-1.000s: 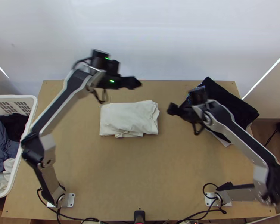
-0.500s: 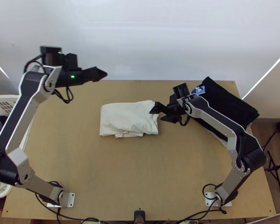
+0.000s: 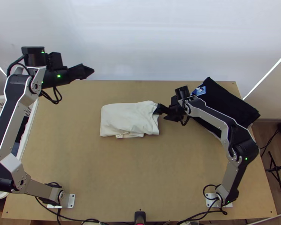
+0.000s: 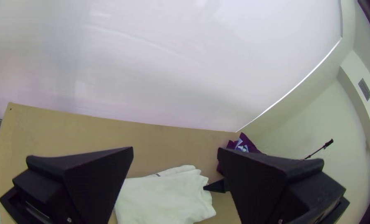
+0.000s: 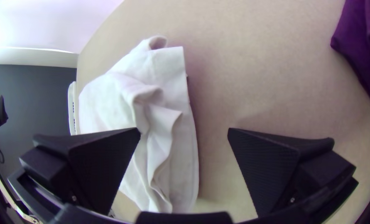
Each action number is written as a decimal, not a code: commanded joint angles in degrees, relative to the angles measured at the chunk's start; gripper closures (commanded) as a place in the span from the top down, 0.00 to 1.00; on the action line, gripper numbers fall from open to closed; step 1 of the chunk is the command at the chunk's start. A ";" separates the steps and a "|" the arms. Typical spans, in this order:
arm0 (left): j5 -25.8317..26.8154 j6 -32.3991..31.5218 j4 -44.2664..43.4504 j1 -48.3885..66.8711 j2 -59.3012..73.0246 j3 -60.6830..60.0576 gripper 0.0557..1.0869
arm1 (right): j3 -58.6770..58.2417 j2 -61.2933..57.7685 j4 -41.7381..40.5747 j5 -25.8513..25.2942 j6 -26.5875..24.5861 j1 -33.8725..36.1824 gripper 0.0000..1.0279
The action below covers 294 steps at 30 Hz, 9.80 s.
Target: Fold the t-shirt
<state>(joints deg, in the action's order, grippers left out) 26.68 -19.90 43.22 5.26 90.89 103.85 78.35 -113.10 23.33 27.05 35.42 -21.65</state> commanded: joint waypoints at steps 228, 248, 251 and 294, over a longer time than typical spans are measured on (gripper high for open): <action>-5.06 -0.93 -21.95 -29.87 -31.57 -26.07 0.96 | -25.52 55.88 -62.97 -45.24 -37.26 22.70 0.96; -8.92 3.03 -51.48 -46.04 -90.72 -75.99 0.96 | -52.59 102.99 -61.13 -30.65 -42.01 20.95 0.96; -8.83 1.09 -52.45 -45.86 -90.80 -80.03 0.96 | -59.01 105.89 -61.56 -29.77 -42.10 17.96 0.96; -25.53 16.47 -42.61 -22.83 -90.89 -103.59 0.96 | -77.82 113.10 -22.54 -29.07 -39.90 19.19 0.96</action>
<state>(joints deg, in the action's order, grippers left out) 0.95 -3.38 -0.54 -17.72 -0.01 0.34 0.47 -2.59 -2.94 -2.07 -4.01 -2.50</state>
